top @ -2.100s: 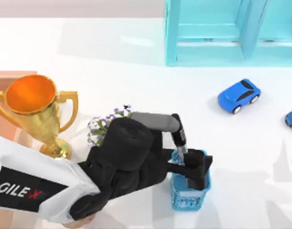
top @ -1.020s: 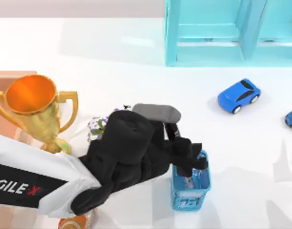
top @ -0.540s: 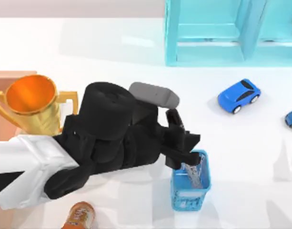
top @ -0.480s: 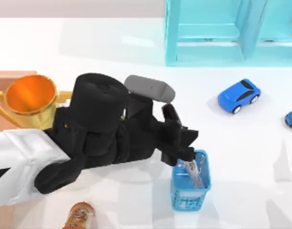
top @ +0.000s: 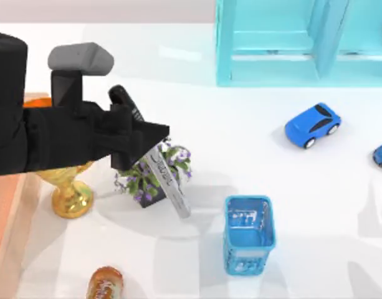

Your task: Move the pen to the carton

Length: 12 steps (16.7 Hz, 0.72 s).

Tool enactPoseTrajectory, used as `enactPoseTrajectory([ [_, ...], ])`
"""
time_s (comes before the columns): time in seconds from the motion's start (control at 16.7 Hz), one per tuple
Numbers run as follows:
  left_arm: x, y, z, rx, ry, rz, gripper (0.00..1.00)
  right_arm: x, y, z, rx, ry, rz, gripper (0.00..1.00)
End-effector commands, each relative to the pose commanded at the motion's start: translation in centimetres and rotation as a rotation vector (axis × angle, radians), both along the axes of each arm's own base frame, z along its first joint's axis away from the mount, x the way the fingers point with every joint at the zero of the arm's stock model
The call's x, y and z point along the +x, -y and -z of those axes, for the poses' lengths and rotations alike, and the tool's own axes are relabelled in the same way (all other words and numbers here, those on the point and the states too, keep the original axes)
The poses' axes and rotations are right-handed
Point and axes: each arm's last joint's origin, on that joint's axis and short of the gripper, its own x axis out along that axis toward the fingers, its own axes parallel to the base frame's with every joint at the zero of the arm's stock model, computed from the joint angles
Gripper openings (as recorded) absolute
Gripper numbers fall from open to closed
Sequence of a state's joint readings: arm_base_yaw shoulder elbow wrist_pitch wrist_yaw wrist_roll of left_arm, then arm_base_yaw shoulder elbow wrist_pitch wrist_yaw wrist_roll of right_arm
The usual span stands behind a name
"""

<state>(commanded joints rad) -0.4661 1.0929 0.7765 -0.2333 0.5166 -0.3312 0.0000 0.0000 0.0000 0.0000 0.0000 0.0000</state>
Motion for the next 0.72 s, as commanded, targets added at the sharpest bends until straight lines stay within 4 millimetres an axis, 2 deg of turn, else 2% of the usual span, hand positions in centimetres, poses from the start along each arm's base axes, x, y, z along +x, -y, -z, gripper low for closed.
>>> enactPoseTrajectory([
  [0.18,0.2,-2.1,-0.6,-0.007,-0.014,-0.071,0.0,0.0,0.0,0.0,0.0,0.0,0.0,1.0],
  [0.54,0.3,-2.3,-0.4,-0.004,-0.017,-0.078,0.0,0.0,0.0,0.0,0.0,0.0,0.0,1.0],
  [0.72,0.9,-3.0,-2.0,0.006,0.038,-0.064,0.0,0.0,0.0,0.0,0.0,0.0,0.0,1.0],
])
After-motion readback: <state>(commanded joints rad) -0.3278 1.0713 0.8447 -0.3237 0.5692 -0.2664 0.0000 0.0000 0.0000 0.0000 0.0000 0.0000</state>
